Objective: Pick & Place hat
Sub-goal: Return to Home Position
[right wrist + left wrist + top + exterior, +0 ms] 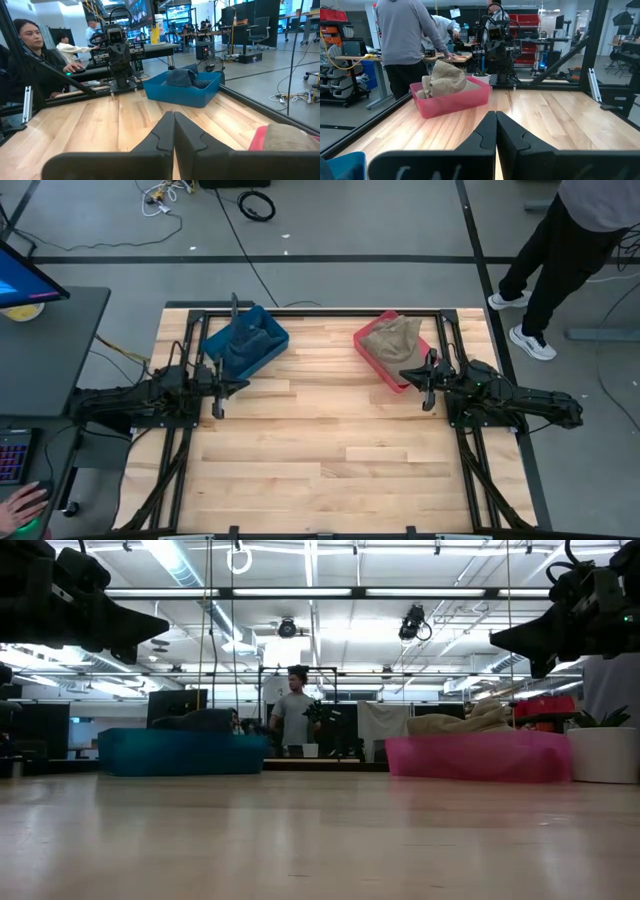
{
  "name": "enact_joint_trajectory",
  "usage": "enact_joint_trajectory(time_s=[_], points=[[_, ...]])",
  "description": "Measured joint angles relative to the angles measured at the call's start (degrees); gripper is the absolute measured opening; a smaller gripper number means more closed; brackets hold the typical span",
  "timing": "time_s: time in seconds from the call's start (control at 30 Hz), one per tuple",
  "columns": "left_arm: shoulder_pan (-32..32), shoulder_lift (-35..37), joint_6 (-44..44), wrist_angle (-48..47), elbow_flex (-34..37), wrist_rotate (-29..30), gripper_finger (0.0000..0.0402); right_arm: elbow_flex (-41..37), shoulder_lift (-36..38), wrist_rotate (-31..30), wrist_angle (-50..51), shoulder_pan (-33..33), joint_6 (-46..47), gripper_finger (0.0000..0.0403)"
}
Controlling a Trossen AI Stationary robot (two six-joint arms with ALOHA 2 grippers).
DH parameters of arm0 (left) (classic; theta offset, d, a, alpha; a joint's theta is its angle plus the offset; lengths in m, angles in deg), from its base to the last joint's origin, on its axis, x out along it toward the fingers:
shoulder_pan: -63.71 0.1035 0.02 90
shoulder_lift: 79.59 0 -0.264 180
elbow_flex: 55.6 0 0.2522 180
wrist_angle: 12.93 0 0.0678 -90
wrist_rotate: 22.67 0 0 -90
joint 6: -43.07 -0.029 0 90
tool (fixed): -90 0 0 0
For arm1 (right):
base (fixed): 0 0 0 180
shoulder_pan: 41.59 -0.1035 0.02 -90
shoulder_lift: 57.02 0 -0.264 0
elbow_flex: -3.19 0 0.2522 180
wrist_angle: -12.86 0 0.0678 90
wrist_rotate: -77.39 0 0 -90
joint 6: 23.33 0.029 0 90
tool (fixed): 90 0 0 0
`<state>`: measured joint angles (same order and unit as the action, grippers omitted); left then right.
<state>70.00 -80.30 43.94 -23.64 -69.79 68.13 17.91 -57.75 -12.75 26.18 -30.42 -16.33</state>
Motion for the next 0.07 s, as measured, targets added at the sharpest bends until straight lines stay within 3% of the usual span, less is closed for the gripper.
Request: enact_joint_trajectory(time_s=[0.07], points=[[0.01,0.0,-0.02,0.0,0.0,0.0,0.0003,0.0,0.0,0.02,0.0,0.01,-0.01,0.0009]])
